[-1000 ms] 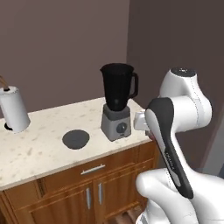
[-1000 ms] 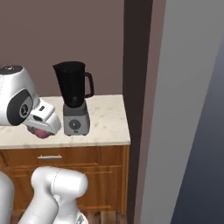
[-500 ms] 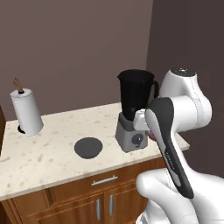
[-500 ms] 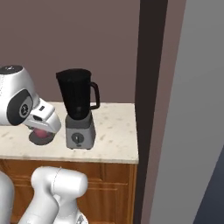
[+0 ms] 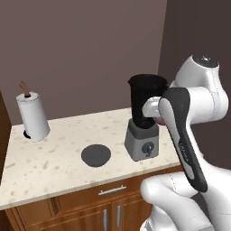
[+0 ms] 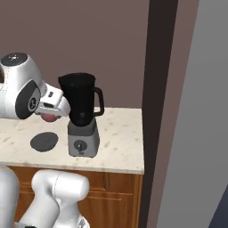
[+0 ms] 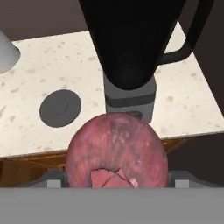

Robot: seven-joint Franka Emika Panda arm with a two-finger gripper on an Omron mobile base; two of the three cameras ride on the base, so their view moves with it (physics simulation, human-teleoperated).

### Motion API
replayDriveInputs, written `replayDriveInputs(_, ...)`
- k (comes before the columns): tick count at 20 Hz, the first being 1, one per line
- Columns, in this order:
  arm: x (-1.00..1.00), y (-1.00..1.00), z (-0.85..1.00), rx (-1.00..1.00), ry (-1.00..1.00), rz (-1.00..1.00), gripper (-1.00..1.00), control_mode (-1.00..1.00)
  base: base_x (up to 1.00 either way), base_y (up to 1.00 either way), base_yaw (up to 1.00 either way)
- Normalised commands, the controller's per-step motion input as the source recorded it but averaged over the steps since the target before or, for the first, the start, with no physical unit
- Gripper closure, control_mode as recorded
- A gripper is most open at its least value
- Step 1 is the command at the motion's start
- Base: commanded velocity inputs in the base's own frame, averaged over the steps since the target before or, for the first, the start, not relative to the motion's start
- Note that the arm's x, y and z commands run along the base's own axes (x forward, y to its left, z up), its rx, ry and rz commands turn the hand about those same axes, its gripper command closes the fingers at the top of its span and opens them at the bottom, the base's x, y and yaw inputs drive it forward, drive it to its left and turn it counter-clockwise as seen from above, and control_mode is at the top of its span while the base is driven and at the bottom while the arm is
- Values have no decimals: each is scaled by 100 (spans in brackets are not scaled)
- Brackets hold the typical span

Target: Grab the lemon and onion from the fridge, place them in the blender, close the lid, and turn on the blender to create a marinade.

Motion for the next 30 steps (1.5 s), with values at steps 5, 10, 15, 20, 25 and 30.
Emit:
replayDriveInputs(5,59,-10,91,0,-32,7,100,-100,0,0,0)
replayDriveInputs(10,50,-7,80,0,-22,0,100,-100,0,0,0)
replayDriveInputs(15,66,-6,18,0,-4,0,100,-100,0,0,0)
replayDriveInputs(20,92,-2,-13,0,13,0,100,-100,0,0,0)
replayDriveInputs(25,93,0,-44,0,20,0,100,-100,0,0,0)
replayDriveInputs(30,74,0,-55,0,18,0,100,-100,0,0,0)
